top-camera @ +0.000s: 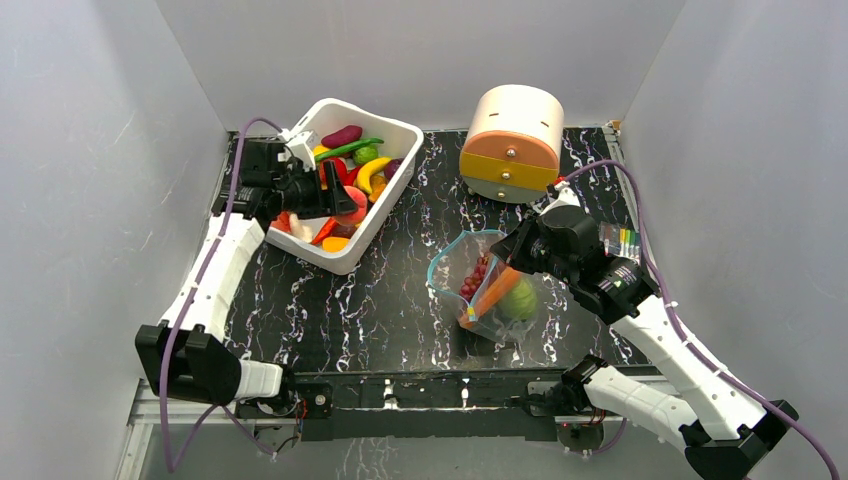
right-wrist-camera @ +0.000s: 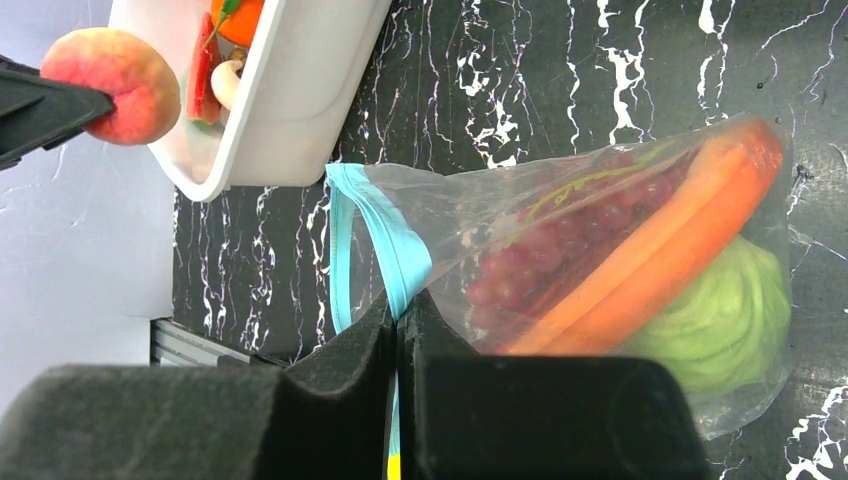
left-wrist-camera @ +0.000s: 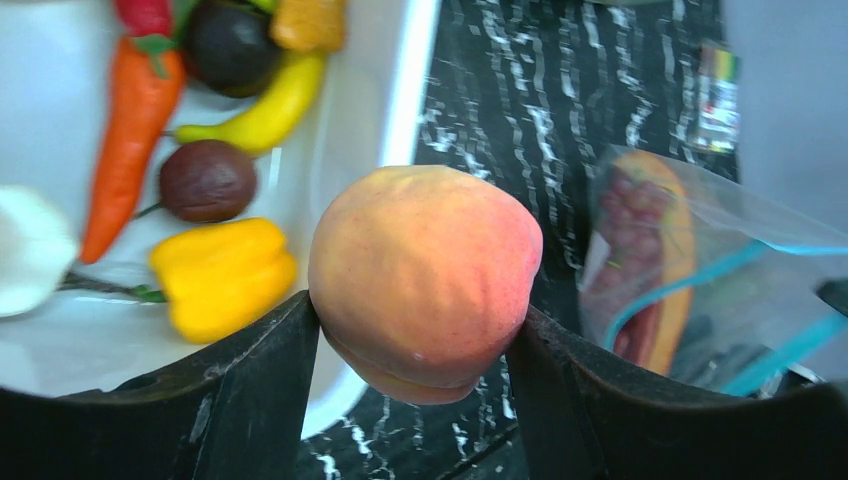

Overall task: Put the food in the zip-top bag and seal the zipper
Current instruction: Pick up the fake fruit from the bin, then place the fake fruit in the zipper food storage bag.

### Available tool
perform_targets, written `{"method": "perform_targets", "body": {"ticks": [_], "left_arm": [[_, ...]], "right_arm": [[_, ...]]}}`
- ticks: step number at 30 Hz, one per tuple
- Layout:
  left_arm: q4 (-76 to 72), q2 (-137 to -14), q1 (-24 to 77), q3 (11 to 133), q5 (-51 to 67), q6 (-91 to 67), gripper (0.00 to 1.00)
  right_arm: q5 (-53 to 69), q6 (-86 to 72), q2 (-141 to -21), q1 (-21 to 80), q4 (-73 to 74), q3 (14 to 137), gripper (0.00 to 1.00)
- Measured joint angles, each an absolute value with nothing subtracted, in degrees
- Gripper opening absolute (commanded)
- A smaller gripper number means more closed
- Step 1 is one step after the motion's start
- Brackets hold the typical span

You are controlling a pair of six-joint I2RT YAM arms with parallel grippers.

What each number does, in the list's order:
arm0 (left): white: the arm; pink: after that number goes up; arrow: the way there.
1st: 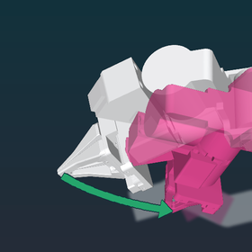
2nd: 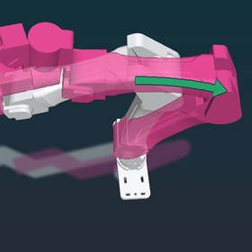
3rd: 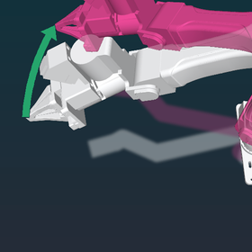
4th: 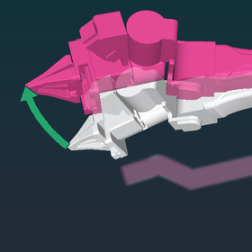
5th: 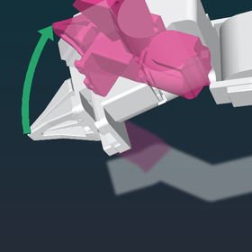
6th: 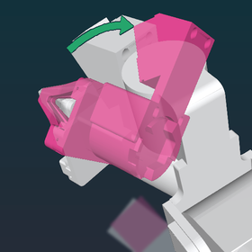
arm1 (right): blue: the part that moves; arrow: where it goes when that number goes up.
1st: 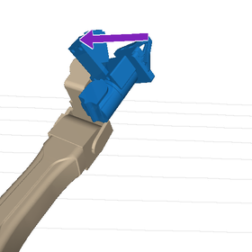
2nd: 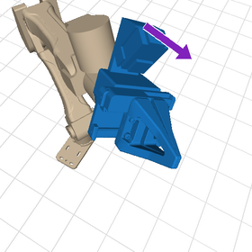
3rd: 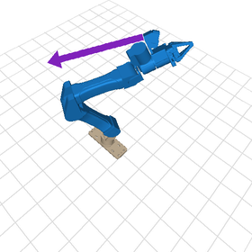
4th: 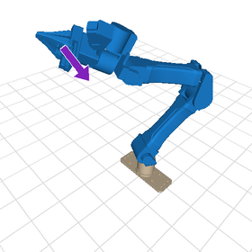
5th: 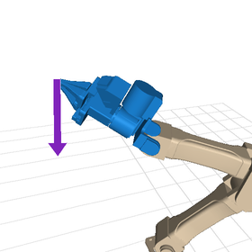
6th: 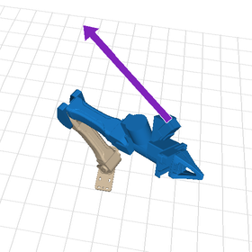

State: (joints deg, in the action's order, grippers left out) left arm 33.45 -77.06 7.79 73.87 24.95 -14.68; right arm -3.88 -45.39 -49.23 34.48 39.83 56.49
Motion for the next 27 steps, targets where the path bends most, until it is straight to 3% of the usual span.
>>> {"method": "perform_targets", "body": {"ticks": [13,27], "left_arm": [[27.07,-75.09,25.65,71.55,32.23,-22.83,0.38],[13.37,-74.7,34.65,65.91,38.02,-31.16,0.38]], "right_arm": [[-3.84,-45.58,-49.67,34.5,39.31,56.49,0.0],[-2.79,-46.02,-50.24,34.5,38.65,56.86,0.0]]}}
